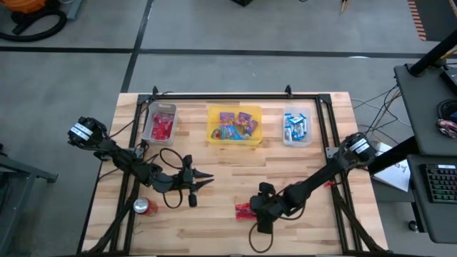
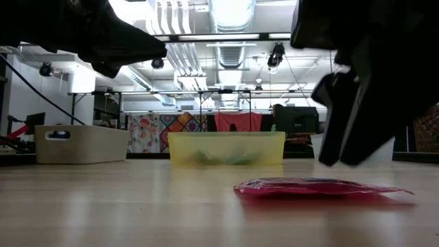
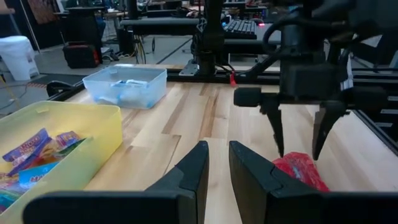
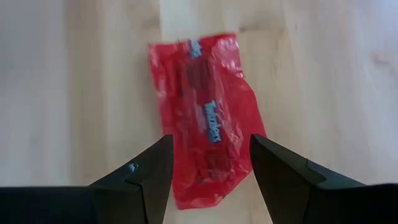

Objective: Sort candy
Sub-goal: Put the red gummy into the gray bin

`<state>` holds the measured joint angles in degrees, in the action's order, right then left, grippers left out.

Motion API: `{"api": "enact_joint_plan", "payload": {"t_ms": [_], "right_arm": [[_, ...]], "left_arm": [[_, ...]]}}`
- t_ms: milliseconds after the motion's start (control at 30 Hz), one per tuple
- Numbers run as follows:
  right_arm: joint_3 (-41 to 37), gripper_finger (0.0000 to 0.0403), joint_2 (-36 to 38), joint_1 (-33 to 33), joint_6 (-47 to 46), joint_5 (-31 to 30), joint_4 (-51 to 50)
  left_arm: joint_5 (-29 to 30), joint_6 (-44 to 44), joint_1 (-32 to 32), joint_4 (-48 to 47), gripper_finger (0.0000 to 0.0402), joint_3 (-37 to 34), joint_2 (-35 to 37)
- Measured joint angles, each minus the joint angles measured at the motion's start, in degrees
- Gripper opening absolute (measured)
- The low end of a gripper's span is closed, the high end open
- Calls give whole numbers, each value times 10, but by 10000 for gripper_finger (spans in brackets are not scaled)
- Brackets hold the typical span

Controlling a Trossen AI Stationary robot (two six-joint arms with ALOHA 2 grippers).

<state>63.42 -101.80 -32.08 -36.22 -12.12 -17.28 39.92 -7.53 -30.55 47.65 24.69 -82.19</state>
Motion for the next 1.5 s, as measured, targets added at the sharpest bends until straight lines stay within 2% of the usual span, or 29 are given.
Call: {"api": "enact_joint_plan", "payload": {"t_ms": [367,667,833,1067,1367,1500], "right_arm": [[0,201,-36,-1,-3,-15,0],[3,198,-97,1,0,-21,7],[3,151,-106,11,1,-16,6],[2,24,-100,29,46,-15,1],[-5,9,-25,53,156,-59,-10],[-15,9,28,68,216,-76,44]], "left_arm": [[-1,0,0,-2,47,0,0],[-1,-3,0,-1,47,0,0],[-1,-4,0,-1,47,0,0],[0,-5,0,-2,47,8,0],[0,24,0,-2,47,36,0],[0,40,1,-2,47,51,1]]}}
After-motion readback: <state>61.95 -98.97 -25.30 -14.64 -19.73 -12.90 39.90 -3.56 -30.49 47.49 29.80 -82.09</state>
